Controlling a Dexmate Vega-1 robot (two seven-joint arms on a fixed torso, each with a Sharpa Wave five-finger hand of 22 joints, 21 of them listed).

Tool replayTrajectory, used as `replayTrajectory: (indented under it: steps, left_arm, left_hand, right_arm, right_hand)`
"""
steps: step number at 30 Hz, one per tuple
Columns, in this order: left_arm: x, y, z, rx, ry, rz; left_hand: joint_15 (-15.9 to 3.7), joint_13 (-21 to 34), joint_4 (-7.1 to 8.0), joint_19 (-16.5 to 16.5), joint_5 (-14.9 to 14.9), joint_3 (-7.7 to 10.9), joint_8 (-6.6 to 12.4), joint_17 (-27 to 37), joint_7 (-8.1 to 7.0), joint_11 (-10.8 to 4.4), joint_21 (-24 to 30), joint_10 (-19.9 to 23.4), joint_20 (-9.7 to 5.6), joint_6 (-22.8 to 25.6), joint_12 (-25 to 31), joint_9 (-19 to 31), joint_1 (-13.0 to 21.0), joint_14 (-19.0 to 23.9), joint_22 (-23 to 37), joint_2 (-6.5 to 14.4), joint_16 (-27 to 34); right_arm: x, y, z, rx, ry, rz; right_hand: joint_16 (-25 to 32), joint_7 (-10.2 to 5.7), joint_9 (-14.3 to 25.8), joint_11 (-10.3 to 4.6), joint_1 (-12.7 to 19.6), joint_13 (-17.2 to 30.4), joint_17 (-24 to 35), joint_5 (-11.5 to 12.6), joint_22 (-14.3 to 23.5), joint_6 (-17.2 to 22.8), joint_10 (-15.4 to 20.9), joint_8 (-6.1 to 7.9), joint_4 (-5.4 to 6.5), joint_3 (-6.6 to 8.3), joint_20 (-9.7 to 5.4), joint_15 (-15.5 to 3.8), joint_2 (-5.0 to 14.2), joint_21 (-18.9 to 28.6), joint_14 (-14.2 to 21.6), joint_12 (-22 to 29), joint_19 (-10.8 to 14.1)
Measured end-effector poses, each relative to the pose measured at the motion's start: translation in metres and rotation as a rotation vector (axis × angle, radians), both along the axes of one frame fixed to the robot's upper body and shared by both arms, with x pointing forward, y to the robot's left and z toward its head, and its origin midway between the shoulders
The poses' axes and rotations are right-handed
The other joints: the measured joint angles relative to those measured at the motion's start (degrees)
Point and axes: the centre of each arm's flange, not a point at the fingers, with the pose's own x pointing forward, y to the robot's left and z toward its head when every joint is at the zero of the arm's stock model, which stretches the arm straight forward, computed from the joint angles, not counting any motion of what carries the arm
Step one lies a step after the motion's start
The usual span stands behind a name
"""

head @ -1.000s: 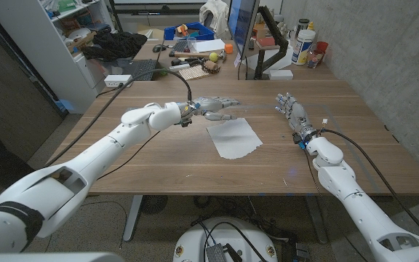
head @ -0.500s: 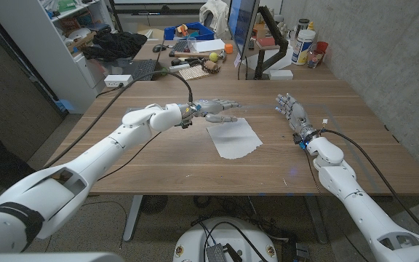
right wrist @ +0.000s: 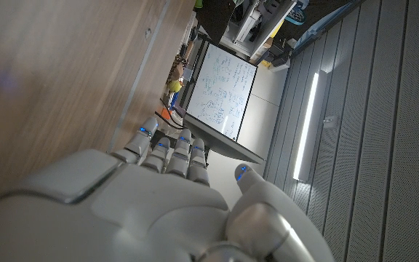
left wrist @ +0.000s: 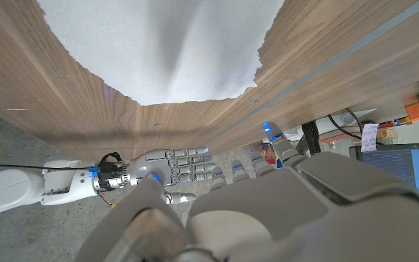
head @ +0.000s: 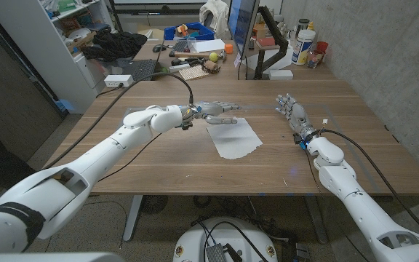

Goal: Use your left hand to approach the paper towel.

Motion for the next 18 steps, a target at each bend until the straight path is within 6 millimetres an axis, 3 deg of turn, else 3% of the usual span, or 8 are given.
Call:
replayTrajectory:
  steps: [18]
  left_arm:
    - [0.0011, 0.0032, -0.0055, 0.005, 0.018, 0.011]
  left_hand:
    - [0.46, 0.0, 0.23, 0.0, 0.21, -0.23, 0.0, 0.0, 0.0, 0.0, 0.0, 0.0, 0.0, 0.0, 0.0, 0.0, 0.0, 0.05, 0.12, 0.0, 0.0]
  right_arm:
    - [0.0021, 0.0025, -0.0012, -0.004, 0.005, 0.004]
  right_hand:
    - [0.0, 0.0, 0.0, 0.0, 0.0, 0.0, 0.01, 0.0, 0.0, 0.0, 0.0, 0.0, 0.0, 0.0, 0.0, 0.0, 0.0, 0.0, 0.0, 0.0, 0.0]
